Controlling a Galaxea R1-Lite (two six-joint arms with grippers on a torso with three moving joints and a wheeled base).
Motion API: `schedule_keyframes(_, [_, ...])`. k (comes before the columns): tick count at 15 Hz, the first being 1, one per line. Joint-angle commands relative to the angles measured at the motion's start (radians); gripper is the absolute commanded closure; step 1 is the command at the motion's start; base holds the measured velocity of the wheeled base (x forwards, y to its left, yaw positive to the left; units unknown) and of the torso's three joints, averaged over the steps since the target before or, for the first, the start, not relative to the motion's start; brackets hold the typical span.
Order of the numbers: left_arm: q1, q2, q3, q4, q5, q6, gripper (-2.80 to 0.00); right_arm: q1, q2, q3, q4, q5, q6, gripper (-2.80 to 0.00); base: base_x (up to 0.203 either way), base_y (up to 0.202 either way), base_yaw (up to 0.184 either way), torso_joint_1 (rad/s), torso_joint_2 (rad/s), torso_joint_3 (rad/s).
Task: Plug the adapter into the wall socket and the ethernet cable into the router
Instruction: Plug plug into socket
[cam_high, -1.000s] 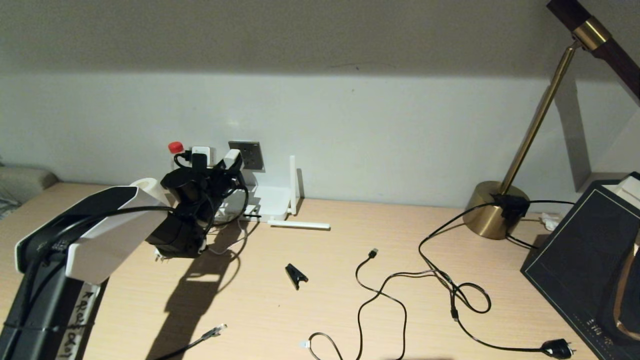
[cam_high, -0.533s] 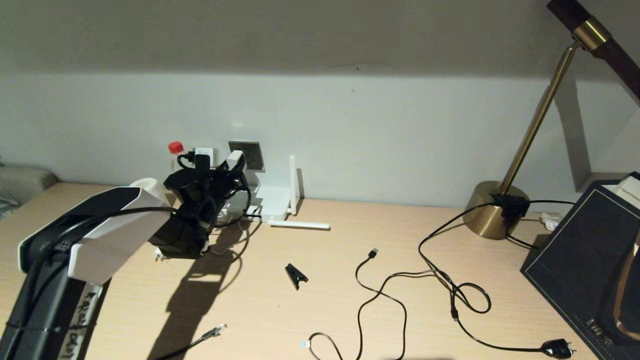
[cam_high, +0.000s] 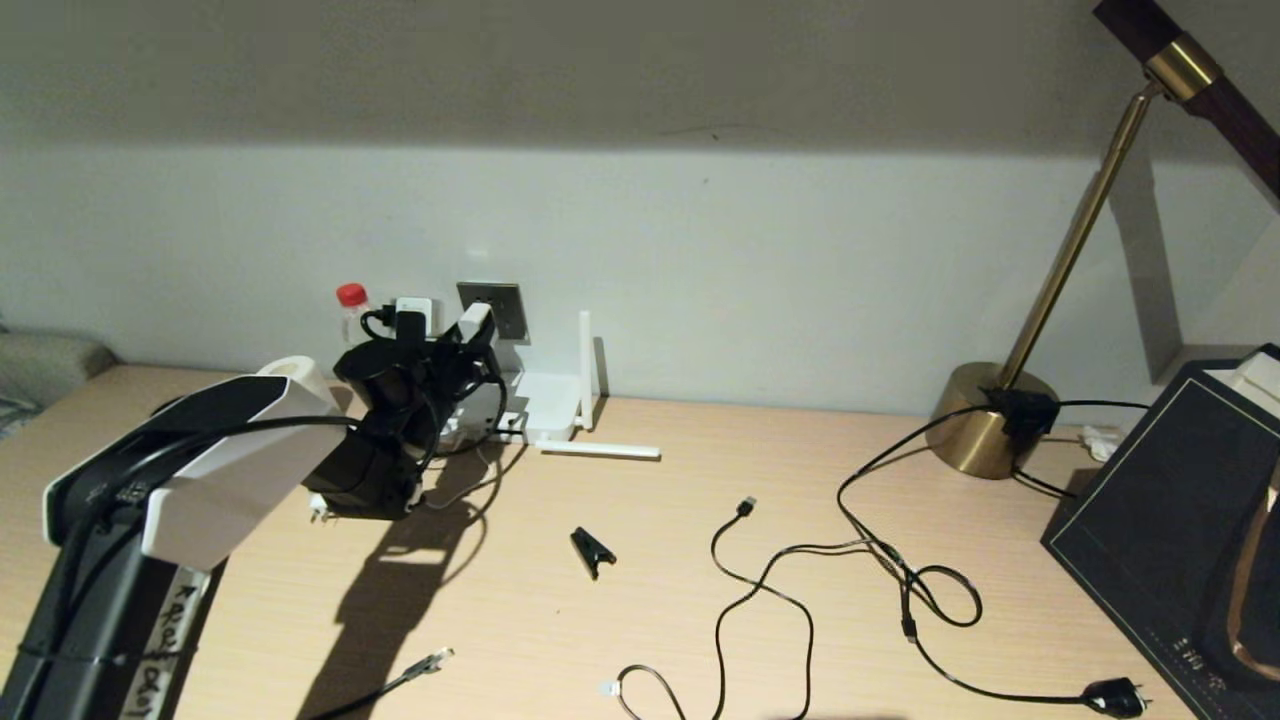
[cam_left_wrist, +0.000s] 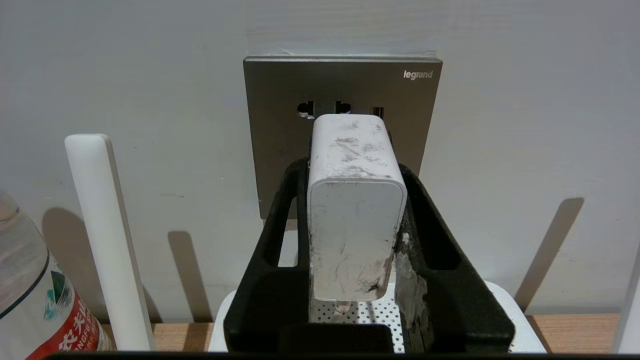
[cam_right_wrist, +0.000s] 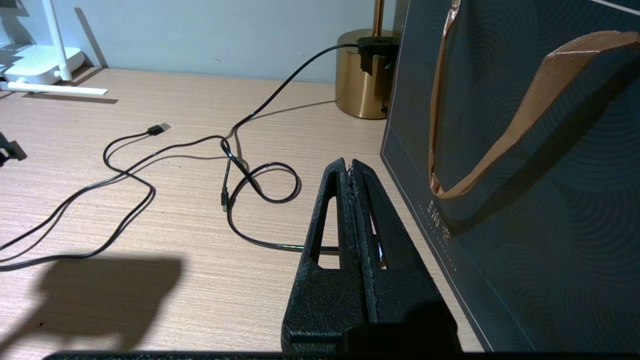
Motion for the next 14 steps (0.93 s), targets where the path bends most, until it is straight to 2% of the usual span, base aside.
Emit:
schedule_keyframes(1, [0.004, 0.003, 0.000, -0.008, 0.000, 0.001, 0.00, 0.000, 0.000, 0.035, -0.002, 0.000, 0.000, 0.00, 0.000, 0.000, 0.000, 0.000, 0.00, 0.000])
schedule_keyframes(14, [0.012, 0.015, -0.008, -0.005, -0.001, 0.001, 0.00, 0.000, 0.000, 0.035, 0.000, 0.000, 0.000, 0.00, 0.000, 0.000, 0.000, 0.000, 0.00, 0.000])
